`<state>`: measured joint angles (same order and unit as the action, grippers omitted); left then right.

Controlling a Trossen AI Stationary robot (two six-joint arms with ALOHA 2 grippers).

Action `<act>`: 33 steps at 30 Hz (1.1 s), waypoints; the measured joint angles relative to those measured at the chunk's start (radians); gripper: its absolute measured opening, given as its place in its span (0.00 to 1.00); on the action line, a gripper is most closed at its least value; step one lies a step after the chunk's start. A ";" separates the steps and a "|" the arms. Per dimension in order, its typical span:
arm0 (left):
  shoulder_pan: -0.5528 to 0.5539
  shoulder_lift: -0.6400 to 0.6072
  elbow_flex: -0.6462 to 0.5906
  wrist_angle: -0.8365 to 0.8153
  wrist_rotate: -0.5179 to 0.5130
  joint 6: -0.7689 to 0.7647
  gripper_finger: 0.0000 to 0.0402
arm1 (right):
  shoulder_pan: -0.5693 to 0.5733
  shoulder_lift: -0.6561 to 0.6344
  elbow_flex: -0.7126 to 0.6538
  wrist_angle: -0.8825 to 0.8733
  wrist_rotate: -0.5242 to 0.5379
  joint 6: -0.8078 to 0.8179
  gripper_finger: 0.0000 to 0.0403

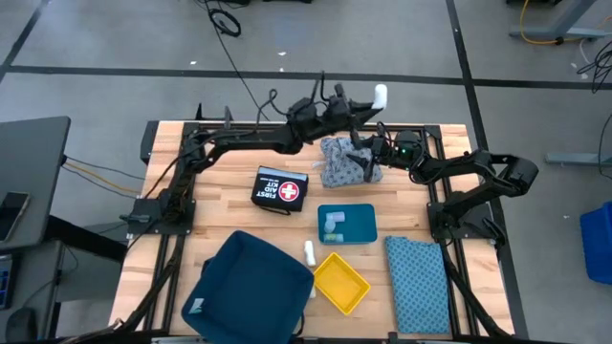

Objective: Pick & place medical supplies in basket/bin
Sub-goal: Put the top white gauze into the yellow bin

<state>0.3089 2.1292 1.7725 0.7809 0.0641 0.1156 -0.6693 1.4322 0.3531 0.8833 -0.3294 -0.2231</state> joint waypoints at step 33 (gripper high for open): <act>-0.094 -0.516 -0.842 0.050 -0.147 0.113 0.03 | 0.000 0.000 0.000 -0.005 0.000 0.000 0.58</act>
<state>0.2144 1.6135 0.9301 0.8305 -0.0826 0.2286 -0.6695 1.4322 0.3531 0.8780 -0.3294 -0.2226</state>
